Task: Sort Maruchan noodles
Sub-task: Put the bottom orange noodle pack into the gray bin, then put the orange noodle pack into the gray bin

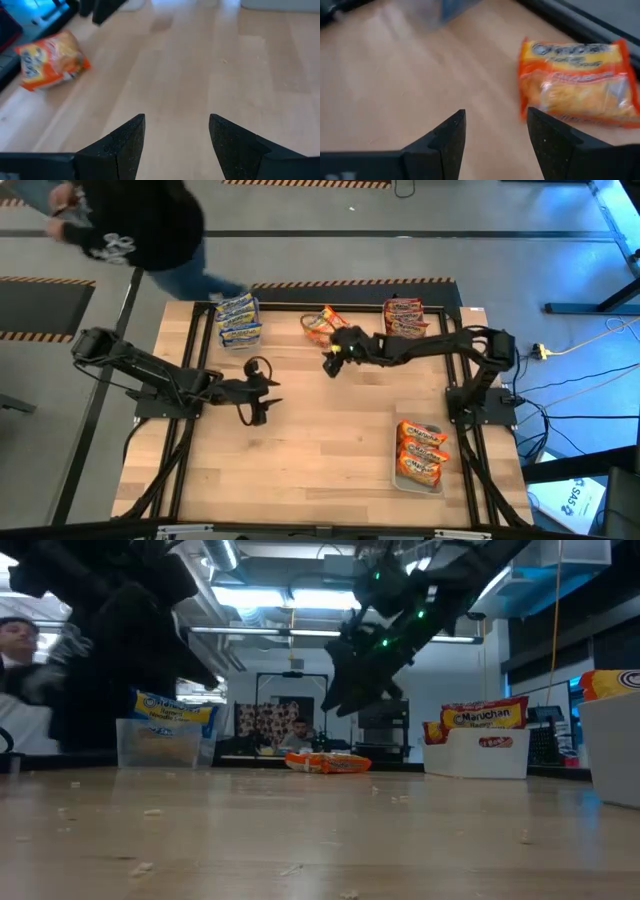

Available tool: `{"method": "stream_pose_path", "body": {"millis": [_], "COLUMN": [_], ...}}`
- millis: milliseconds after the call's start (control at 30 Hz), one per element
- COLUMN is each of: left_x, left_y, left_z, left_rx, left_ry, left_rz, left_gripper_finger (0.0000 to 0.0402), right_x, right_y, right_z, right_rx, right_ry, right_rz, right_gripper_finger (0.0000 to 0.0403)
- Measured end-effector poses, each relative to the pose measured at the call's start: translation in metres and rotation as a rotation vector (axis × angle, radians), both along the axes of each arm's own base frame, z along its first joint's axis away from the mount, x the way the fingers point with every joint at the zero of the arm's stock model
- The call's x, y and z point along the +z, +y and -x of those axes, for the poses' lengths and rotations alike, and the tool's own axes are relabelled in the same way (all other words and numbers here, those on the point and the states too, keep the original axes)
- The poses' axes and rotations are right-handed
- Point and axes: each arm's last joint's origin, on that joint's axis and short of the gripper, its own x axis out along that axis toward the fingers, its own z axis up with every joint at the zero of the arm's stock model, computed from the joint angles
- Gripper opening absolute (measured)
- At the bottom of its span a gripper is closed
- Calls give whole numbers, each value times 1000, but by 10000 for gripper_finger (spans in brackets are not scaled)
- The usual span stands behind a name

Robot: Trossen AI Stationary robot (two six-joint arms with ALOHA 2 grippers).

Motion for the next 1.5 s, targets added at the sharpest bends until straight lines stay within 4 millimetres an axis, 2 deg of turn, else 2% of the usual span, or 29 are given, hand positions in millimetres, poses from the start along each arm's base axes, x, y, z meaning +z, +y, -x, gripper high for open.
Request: {"method": "stream_pose_path", "body": {"millis": [133,200,467,667,767,900,1033,1100,1233,1367,1500], "left_x": [-2,-4,-4,-4,-4,-5,-5,-5,-5,-5,-5], "left_y": [9,12,26,31,31,31,31,31,31,31,31], "left_z": [-1,-1,-2,-2,-2,-2,-2,-2,-2,-2,-2], "left_rx": [23,28,74,99,99,98,98,98,98,98,98], "left_ry": [-44,-39,-29,-27,-26,-22,-22,-22,-23,-23,-22], "left_rz": [-23,-44,-82,-82,-82,-82,-83,-82,-83,-82,-82], "left_gripper_finger": [215,215,215,215,215,215,215,215,215,215,215], "right_x": [-7,-5,-3,-12,-17,-20,-25,-25,-39,-41,-38], "right_y": [-28,-41,-92,-130,-144,-154,-155,-154,-154,-153,-137], "right_z": [-3,-10,-30,-38,-35,-30,-25,-25,-27,-28,-35], "right_rx": [-32,-22,-56,-39,-22,-16,-46,-45,-39,-22,-14], "right_ry": [-35,-58,67,121,138,130,160,165,185,187,242], "right_rz": [-21,-47,-103,-184,-255,-295,-290,-293,-317,-342,-330], "right_gripper_finger": [195,195,187,124,84,43,21,18,17,17,17]}}
